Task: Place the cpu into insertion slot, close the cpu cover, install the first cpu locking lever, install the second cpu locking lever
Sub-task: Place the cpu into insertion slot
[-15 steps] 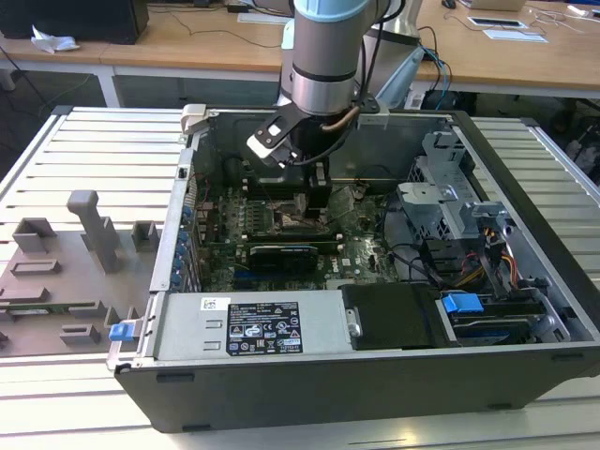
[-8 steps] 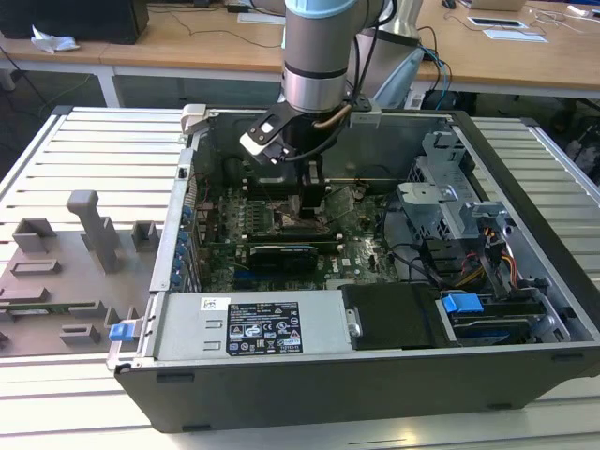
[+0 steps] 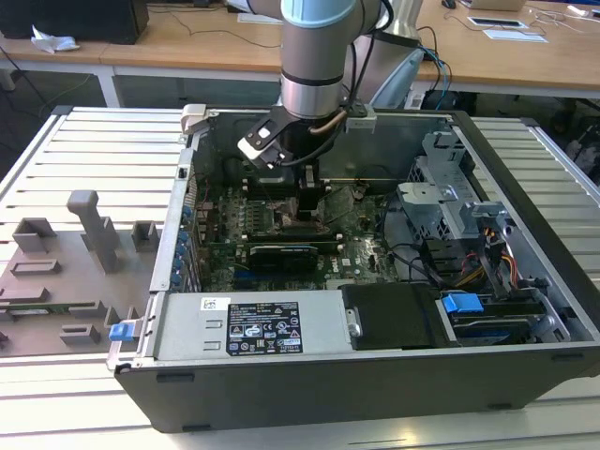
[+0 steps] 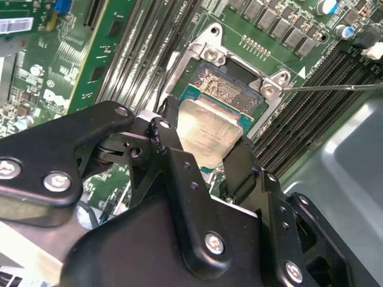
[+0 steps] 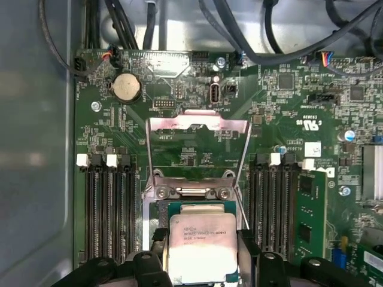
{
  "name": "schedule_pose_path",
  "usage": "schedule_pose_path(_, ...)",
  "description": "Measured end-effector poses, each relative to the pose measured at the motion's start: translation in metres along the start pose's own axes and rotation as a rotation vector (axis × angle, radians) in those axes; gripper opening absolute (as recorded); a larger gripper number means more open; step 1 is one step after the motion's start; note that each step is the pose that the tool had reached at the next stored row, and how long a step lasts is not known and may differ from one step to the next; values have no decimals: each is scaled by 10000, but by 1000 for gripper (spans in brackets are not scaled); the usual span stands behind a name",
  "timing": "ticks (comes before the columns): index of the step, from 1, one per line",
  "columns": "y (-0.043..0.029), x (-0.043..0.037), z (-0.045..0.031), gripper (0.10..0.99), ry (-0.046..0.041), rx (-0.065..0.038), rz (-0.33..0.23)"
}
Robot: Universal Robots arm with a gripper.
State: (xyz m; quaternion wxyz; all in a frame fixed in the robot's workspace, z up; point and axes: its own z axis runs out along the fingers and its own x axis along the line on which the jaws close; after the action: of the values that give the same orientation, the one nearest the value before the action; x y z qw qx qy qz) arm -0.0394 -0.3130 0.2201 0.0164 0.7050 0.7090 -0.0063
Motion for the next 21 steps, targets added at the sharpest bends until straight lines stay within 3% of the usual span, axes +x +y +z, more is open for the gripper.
schedule_pose_path(8, -47, 8, 157, 545, 4, 4, 137)
schedule_pose_path(21, -59, 26, 224, 545, 7, 7, 153)
